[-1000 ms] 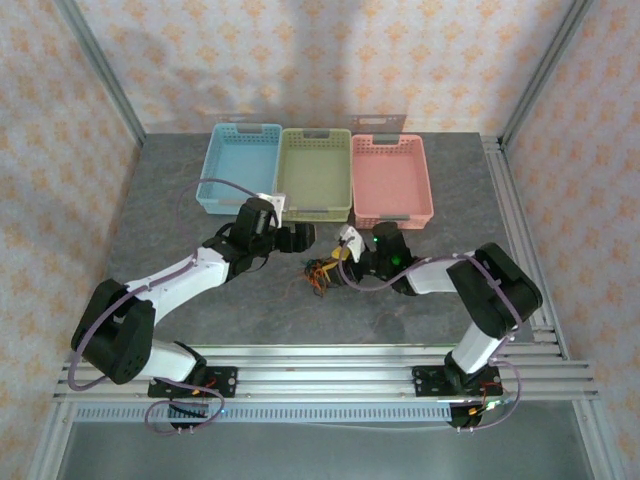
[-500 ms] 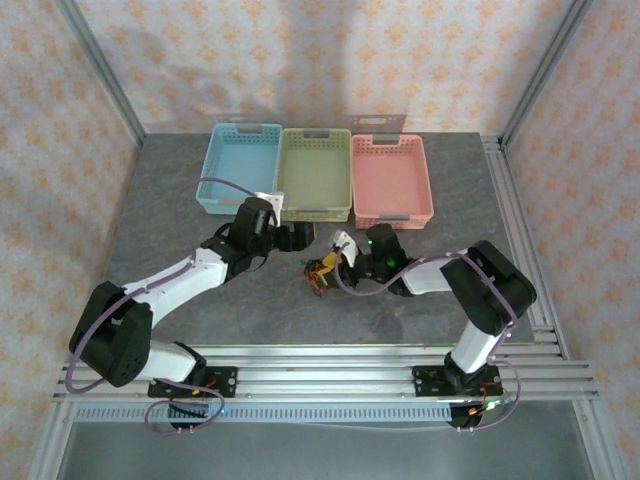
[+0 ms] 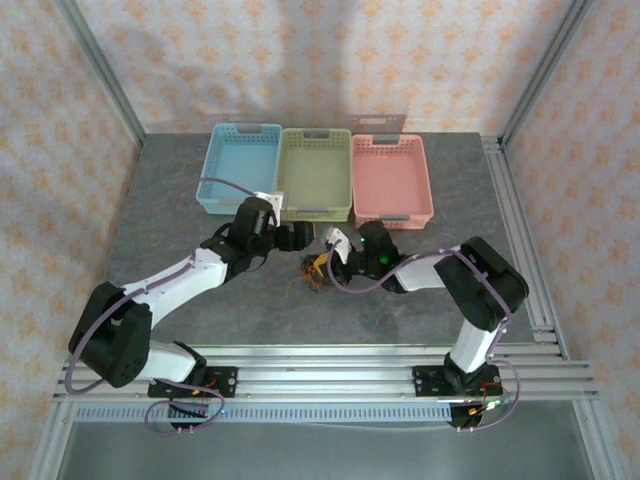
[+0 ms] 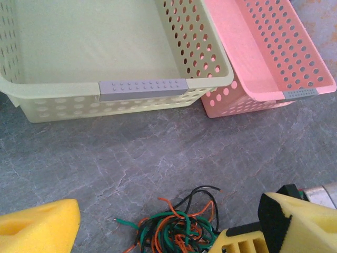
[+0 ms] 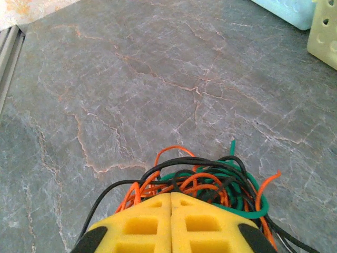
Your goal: Untangle the cables
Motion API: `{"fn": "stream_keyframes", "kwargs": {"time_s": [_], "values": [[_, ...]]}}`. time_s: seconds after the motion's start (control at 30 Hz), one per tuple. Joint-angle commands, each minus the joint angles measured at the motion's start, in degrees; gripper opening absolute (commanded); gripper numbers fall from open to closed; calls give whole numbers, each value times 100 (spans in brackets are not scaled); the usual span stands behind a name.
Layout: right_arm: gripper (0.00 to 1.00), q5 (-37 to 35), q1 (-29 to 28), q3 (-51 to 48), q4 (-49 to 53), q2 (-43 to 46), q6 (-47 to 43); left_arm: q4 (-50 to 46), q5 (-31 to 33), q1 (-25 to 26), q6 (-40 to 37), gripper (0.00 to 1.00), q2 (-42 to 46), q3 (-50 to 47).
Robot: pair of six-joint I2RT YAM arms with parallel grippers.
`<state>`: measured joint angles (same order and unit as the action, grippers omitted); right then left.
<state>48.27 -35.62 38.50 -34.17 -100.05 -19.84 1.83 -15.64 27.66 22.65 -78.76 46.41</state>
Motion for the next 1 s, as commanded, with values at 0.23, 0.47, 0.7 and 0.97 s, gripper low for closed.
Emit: {"fn": "stream_keyframes", "kwargs": {"time_s": [0.23, 0.47, 0.7, 0.97], "values": [[0, -1091, -25, -511, -1058, 417, 89, 38, 98, 8, 58, 89, 179, -23], [0, -1759, 117, -815, -1733, 675, 497, -124, 41, 83, 40, 88, 152, 68], [0, -1143, 420, -868, -2321, 518, 1100, -446, 136, 217, -60, 85, 268, 200], [40, -108, 382, -638, -2224, 194, 1087, -479, 641, 213, -36, 85, 346, 126]]}}
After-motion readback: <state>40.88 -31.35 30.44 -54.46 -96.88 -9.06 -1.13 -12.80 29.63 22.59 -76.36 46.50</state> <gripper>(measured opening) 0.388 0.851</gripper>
